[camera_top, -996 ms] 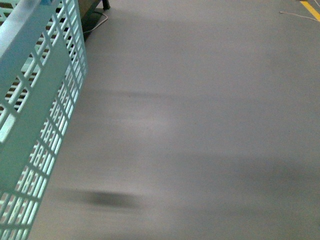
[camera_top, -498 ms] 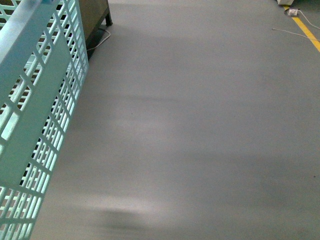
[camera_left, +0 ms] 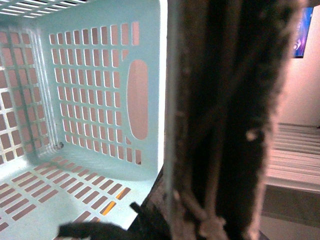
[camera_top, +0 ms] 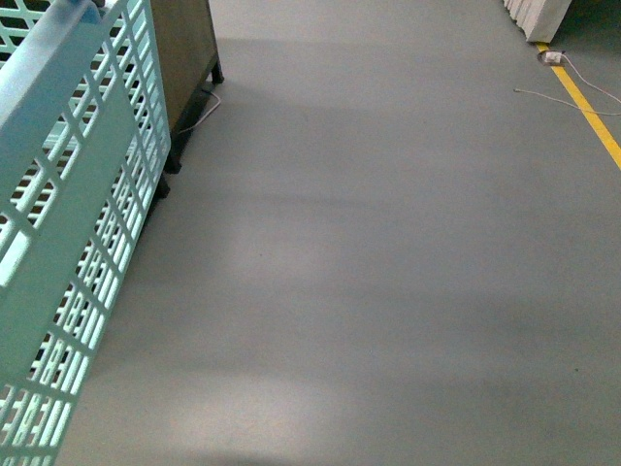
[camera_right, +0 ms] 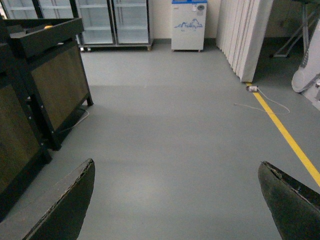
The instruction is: Pick lemon and mango into basket
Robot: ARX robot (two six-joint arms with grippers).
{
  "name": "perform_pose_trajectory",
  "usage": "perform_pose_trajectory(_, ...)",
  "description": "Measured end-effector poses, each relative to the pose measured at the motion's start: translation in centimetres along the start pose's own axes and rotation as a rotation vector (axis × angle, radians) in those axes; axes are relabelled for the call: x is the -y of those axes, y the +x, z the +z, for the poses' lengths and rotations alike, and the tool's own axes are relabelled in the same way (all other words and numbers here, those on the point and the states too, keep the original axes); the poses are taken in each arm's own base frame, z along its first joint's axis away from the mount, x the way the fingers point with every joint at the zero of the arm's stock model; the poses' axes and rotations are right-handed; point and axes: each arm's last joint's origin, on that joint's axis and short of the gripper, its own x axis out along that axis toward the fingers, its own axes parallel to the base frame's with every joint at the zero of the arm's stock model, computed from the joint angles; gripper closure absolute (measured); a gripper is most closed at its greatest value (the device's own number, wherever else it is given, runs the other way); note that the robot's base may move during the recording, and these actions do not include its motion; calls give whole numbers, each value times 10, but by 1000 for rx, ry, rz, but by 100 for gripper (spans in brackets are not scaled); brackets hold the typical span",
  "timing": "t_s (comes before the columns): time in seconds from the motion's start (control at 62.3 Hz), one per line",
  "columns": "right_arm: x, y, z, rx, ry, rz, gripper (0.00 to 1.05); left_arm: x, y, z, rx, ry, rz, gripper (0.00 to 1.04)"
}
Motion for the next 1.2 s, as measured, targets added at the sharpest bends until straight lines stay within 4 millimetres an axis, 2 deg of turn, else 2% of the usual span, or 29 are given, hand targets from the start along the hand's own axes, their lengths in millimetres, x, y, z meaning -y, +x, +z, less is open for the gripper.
perform_pose_trajectory(1.205, 0, 0, 0, 0, 0, -3, 9, 2, 0, -2, -24, -8, -4, 99)
